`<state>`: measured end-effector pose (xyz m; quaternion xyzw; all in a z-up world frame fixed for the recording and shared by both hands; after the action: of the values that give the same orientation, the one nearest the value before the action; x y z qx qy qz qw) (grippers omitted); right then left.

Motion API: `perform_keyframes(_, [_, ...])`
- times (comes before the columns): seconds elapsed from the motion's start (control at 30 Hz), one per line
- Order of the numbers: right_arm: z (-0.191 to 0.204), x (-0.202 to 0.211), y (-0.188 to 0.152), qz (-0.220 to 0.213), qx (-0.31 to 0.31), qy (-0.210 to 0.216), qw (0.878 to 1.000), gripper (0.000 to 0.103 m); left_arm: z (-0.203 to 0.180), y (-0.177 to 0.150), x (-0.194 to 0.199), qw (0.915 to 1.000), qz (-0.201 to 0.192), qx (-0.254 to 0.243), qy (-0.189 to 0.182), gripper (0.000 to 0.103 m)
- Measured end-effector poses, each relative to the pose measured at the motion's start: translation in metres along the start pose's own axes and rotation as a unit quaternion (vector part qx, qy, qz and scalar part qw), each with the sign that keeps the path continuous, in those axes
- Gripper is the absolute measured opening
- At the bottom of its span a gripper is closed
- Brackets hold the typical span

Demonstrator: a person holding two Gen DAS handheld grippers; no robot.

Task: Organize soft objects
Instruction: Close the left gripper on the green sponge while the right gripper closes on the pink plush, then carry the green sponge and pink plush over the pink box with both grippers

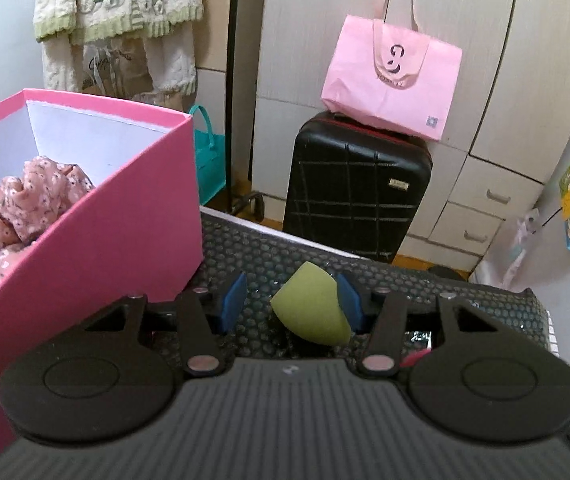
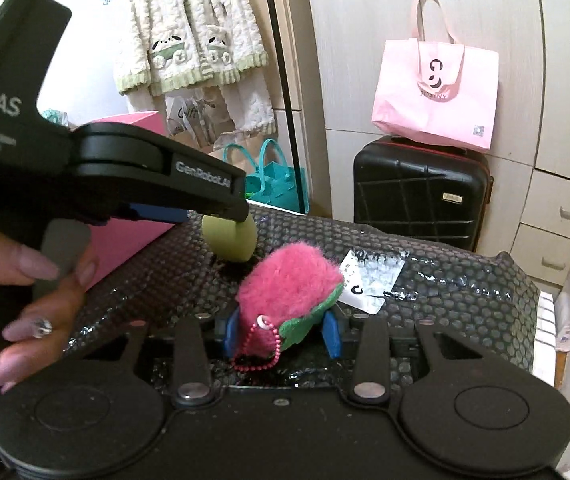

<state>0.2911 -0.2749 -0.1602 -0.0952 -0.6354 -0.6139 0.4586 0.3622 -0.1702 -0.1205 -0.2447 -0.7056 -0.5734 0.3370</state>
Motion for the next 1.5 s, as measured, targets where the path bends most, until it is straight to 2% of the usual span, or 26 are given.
perform_keyframes(0.3, [-0.002, 0.002, -0.005, -0.003, 0.003, 0.002, 1.0, 0.045, -0.011, -0.015, -0.009, 0.9992, -0.034, -0.02, -0.01, 0.053])
perform_keyframes(0.37, [-0.003, 0.004, -0.008, -0.004, 0.004, 0.001, 1.0, 0.045, -0.015, -0.018, -0.008, 0.9988, -0.04, -0.028, -0.008, 0.049])
perform_keyframes(0.4, [-0.003, 0.005, -0.008, -0.004, 0.002, 0.002, 1.0, 0.045, -0.017, -0.019, -0.006, 0.9984, -0.043, -0.035, -0.007, 0.04])
perform_keyframes(0.43, [-0.004, 0.006, -0.009, -0.005, 0.001, 0.002, 1.0, 0.045, -0.02, -0.02, -0.005, 0.9979, -0.046, -0.046, -0.008, 0.036])
perform_keyframes(0.53, [-0.004, 0.01, -0.011, -0.007, -0.003, 0.0, 1.0, 0.045, -0.024, -0.021, -0.001, 0.9971, -0.047, -0.059, -0.006, 0.034])
perform_keyframes(0.87, [0.003, 0.024, -0.018, -0.011, -0.006, -0.013, 1.0, 0.045, -0.014, -0.029, 0.014, 0.9973, -0.037, -0.056, -0.028, 0.033])
perform_keyframes(1.17, [0.013, 0.038, -0.023, -0.003, -0.014, -0.038, 0.999, 0.045, -0.004, -0.04, 0.057, 0.9943, -0.056, -0.073, -0.053, 0.033])
perform_keyframes(1.5, [0.032, 0.068, -0.037, 0.001, -0.032, -0.071, 0.997, 0.045, 0.014, -0.048, 0.114, 0.9849, -0.068, -0.128, -0.095, 0.033])
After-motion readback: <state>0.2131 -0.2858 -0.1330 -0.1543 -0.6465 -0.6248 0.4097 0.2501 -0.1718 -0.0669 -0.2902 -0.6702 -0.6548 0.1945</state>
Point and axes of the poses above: each gripper's, at about its wrist camera, not at the fingertips, and x roughly against the way its jaws point, z to its left, y to its top, the point moved 4 cm from there along -x, roughly the way its jaws point, and after that the axes turned 11 degrees about z, right-handed, at the moved point
